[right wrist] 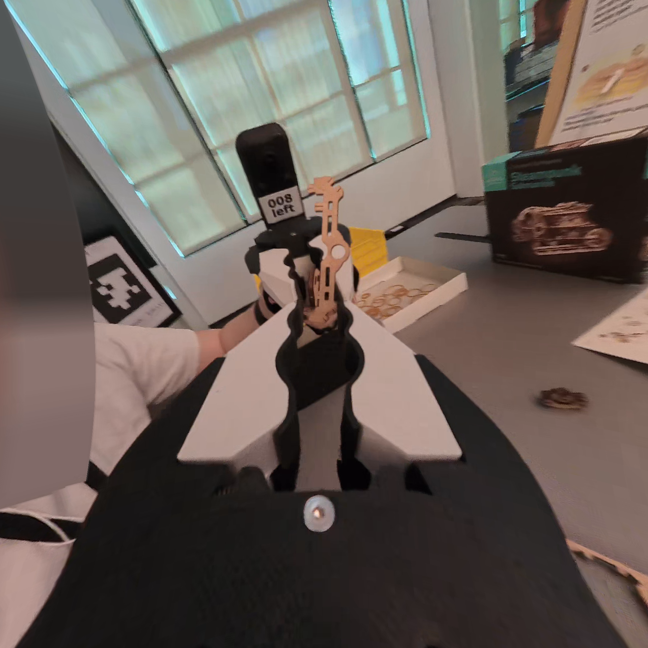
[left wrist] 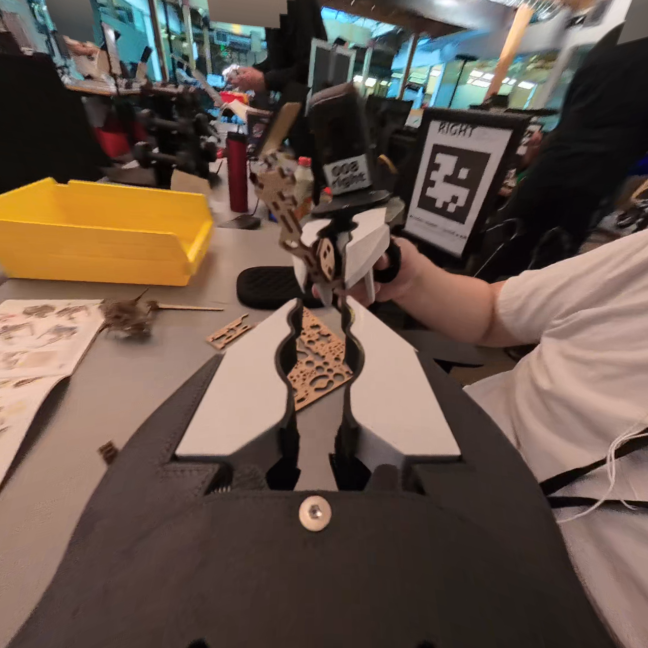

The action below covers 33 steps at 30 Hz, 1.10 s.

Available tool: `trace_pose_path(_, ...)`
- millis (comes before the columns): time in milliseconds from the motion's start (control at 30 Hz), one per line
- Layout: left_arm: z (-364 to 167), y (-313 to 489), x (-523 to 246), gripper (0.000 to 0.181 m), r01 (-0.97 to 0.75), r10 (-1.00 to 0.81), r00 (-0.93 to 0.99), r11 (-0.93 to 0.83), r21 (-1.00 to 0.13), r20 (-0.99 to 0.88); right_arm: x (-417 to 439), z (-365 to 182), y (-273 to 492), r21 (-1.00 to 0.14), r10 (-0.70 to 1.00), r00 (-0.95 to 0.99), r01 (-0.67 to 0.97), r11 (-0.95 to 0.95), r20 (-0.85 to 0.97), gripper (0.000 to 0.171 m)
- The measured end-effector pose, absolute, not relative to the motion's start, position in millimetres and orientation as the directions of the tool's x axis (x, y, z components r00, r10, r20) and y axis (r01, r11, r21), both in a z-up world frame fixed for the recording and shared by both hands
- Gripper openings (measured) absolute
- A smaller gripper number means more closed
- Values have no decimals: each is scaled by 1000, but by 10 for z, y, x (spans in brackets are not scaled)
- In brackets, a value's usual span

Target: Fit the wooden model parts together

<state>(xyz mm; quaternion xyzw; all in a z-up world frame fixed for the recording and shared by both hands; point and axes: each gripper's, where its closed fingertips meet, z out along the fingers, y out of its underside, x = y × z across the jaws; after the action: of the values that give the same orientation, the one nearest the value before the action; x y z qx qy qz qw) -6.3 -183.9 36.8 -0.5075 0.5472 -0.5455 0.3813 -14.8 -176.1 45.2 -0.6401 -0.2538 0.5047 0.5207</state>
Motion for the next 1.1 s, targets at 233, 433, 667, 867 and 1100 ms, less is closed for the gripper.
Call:
trace_pose_path(233, 435, -1876, -82, 12, -69, -969, -224, -94, -993, 107, -189, 460, -1809, -873, 854, 227, -263, -410, -469, 18)
trace_pose_path(433, 505, -1856, -116, 9, -33, -957, -248, -145, -989, 149, -214, 432, -1787, -890, 860, 252, -229, -394, -445, 18)
trace_pose_path(667, 464, -1837, -104, 6, -44, -956, -246, -154, -987, 160, -310, 331, -1789, -911, 872, 266, -149, -385, -412, 17)
trace_pose_path(867, 396, -1833, -119, 10, -102, -956, -246, -137, -985, 159, -336, 296, -1792, -910, 869, 267, -121, -398, -415, 17)
trace_pose_path(1100, 346, -1869, -121, 1, -134, -964, -247, -69, -989, 101, -332, 246, -1775, -906, 860, 289, -83, -414, -420, 17)
